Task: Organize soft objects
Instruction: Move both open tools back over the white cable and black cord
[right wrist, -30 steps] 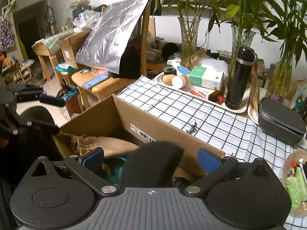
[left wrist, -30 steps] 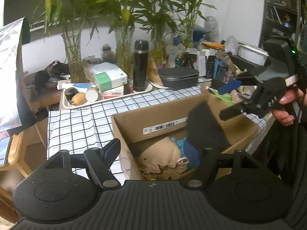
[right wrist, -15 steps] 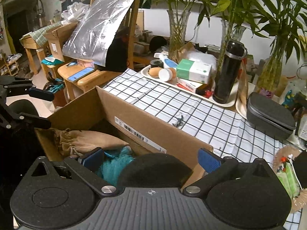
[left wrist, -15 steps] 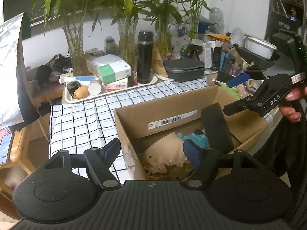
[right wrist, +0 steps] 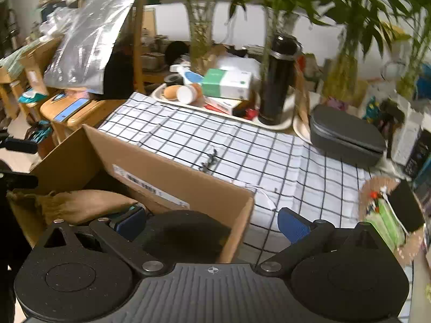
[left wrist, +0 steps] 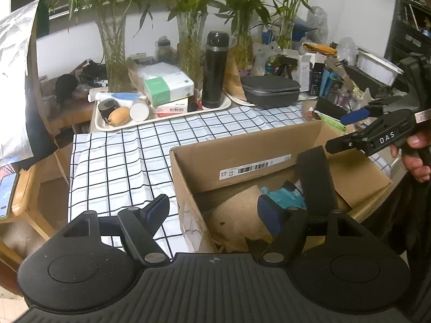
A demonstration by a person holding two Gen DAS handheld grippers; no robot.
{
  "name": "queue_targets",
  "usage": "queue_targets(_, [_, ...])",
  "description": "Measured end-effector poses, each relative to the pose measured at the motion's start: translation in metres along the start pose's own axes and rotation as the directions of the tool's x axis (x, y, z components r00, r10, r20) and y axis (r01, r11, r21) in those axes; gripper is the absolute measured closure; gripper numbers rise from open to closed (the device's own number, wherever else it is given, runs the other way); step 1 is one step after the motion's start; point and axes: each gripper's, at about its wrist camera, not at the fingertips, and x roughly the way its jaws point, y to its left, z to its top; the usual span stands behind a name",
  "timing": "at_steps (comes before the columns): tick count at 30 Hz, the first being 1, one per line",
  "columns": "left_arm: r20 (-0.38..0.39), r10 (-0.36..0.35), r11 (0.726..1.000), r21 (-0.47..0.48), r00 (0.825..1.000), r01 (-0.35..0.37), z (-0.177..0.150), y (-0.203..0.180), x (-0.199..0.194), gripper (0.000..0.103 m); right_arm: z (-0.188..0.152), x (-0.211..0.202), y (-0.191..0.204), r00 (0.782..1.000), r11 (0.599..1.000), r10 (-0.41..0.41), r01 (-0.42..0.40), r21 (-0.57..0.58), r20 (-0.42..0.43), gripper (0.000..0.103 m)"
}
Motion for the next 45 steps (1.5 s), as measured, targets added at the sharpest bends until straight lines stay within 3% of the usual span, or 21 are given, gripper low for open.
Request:
queue_targets(15, [0.021, -0.021, 0.999, -0.042, 1.0, 0.021, 0.025, 0.016, 0.021, 0.031, 0.002, 0.008, -0.02, 1.0, 0.991, -0.007, 0.007, 0.13, -0.007, 0.0])
queue_targets(28, [0.041, -0.039, 0.995, -0.092, 0.998, 0.043, 0.049, 0.036, 0.055, 0.031, 0.011, 0.014, -0.028, 0.999, 0.991, -0.027, 0.023, 0.13, 0.028, 0.0])
queue_targets(33, [0.048, -0.05, 0.991, -0.126, 0.998, 0.056, 0.055, 0.049, 0.073, 0.031, 0.015, 0.02, -0.04, 0.998, 0.988, -0.058, 0.054, 0.142, 0.024, 0.0])
queue_targets(45, [0.074, -0.051, 0.989, -0.134, 0.996, 0.061, 0.074, 0.069, 0.116, 0.031, 0.032, 0.05, -0.08, 0.998, 0.993, -0.049, 0.045, 0.111, 0.035, 0.0])
